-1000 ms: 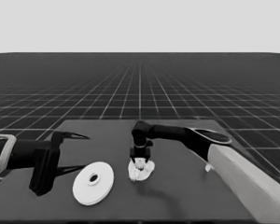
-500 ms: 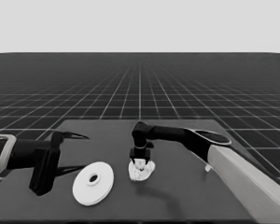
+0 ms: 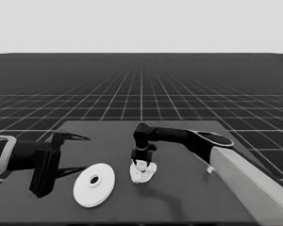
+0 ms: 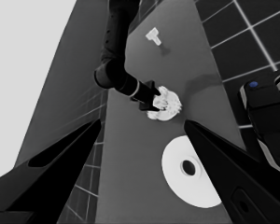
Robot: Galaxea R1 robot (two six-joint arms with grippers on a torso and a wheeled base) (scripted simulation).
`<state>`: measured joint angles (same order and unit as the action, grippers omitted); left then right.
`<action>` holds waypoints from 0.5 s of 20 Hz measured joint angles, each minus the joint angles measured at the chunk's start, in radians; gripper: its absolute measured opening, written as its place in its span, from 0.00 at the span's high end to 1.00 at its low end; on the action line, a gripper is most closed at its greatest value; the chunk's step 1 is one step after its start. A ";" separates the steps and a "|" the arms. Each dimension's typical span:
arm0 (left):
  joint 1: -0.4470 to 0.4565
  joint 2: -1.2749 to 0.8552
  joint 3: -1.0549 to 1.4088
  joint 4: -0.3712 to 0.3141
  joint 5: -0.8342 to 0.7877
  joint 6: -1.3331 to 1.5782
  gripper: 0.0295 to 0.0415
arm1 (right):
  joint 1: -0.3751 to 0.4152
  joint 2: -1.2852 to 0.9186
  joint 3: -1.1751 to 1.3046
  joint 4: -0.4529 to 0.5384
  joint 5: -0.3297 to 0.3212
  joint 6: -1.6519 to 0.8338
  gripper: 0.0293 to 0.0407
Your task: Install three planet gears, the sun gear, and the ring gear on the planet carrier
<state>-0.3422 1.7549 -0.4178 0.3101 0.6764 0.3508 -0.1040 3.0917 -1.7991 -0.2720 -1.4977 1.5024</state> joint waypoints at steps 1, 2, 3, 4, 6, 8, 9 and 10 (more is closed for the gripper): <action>0.000 0.000 0.000 0.000 0.000 0.000 0.25 | 0.000 0.000 0.000 0.000 0.000 0.010 0.86; 0.000 0.000 0.000 0.000 0.000 0.000 0.25 | -0.001 0.000 0.000 0.000 0.000 0.021 0.86; 0.000 0.000 0.000 0.000 0.000 0.000 0.25 | -0.001 0.000 0.000 0.000 0.000 0.031 0.86; 0.000 0.000 0.000 0.000 0.000 0.000 0.25 | -0.001 0.000 0.000 0.000 0.000 0.042 0.86; 0.000 0.000 0.000 0.000 0.000 0.000 0.25 | -0.001 0.000 0.000 0.000 0.000 0.063 0.86; 0.000 0.000 0.000 0.000 0.000 0.000 0.25 | -0.001 0.000 0.000 0.000 0.000 0.084 0.86; 0.000 0.000 0.000 0.000 0.000 0.000 0.25 | -0.001 0.000 0.000 0.000 0.000 0.094 0.86; 0.000 0.000 0.000 0.000 0.000 0.000 0.25 | -0.001 0.000 0.000 0.000 0.000 0.105 0.86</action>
<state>-0.3422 1.7549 -0.4178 0.3101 0.6764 0.3508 -0.1052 3.0915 -1.7994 -0.2722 -1.4976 1.6071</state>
